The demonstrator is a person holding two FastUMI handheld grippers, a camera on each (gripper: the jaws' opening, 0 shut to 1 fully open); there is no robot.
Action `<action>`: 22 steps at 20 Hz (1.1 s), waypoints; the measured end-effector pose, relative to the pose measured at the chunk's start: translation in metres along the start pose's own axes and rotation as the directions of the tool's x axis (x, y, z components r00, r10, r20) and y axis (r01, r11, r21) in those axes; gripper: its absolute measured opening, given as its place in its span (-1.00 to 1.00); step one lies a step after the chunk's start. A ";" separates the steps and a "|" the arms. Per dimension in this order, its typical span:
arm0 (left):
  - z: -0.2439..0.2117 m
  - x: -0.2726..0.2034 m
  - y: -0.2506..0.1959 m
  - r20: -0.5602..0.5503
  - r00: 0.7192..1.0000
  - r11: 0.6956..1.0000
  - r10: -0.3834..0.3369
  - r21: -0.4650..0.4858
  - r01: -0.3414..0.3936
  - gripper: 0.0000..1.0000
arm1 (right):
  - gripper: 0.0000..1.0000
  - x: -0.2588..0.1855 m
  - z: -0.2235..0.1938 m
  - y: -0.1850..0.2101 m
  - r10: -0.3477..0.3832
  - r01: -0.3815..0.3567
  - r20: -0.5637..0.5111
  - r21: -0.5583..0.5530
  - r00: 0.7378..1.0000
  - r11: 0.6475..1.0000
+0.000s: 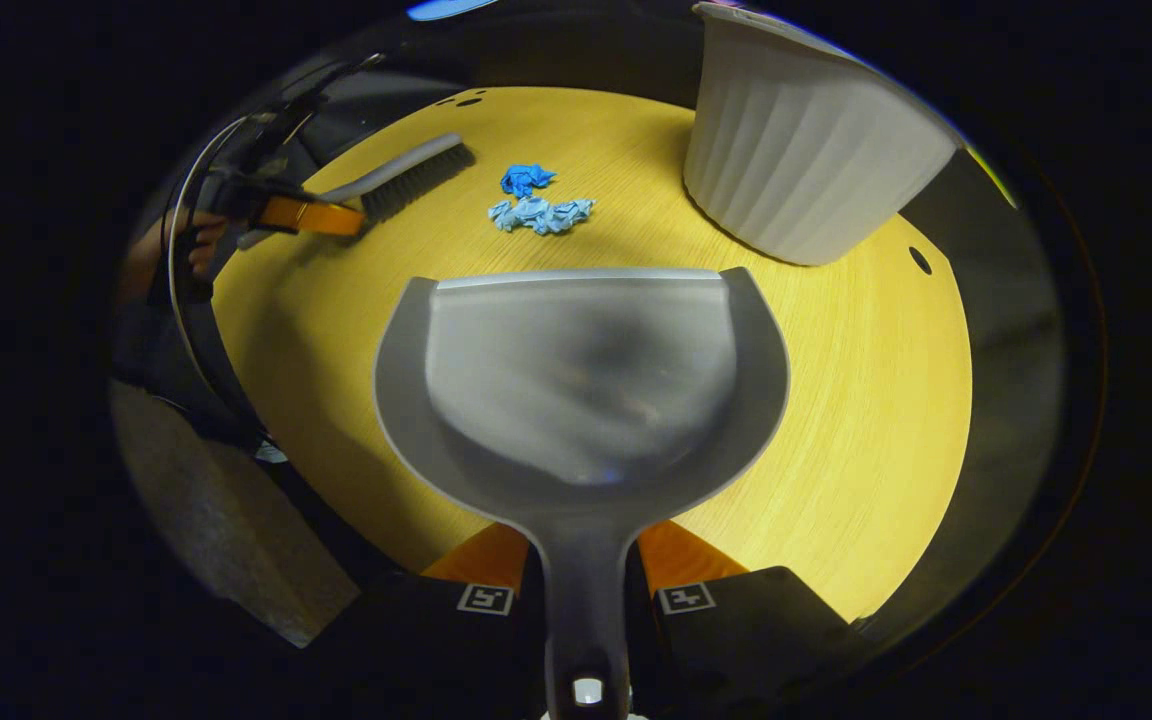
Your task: Pick up the small broom and dustpan from the desktop, sweep the trash into the dustpan with the broom, and then empty the trash into the garbage bin.
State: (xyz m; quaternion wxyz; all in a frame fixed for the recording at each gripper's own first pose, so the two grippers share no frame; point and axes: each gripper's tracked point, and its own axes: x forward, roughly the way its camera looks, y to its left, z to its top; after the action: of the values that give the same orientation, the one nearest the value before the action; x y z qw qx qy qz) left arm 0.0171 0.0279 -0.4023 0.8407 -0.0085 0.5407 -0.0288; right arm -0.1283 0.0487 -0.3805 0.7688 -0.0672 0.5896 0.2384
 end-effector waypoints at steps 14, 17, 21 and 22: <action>0.080 0.027 -0.052 0.098 0.987 0.971 -0.130 0.215 0.107 -0.37 | -0.26 0.008 0.007 -0.003 0.009 -0.010 -0.061 -0.023 0.998 1.000; 0.081 0.031 -0.065 0.087 0.982 0.955 -0.166 0.262 0.138 -0.37 | -0.26 0.008 0.007 -0.005 0.007 -0.009 -0.066 -0.024 0.998 1.000; 0.072 0.029 -0.085 0.055 0.973 0.935 -0.225 0.293 0.200 -0.43 | -0.25 0.009 0.012 -0.004 0.002 -0.004 -0.059 -0.035 0.998 0.999; 0.068 0.027 -0.094 0.048 0.968 0.927 -0.245 0.304 0.220 -0.37 | -0.26 0.009 0.010 -0.002 0.002 -0.005 -0.059 -0.038 0.998 0.999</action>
State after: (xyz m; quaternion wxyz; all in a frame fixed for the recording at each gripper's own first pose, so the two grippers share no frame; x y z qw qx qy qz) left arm 0.0860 -0.0689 -0.3941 0.8454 0.0523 0.4889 -0.2087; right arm -0.1168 0.0533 -0.3861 0.7493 -0.0876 0.6074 0.2488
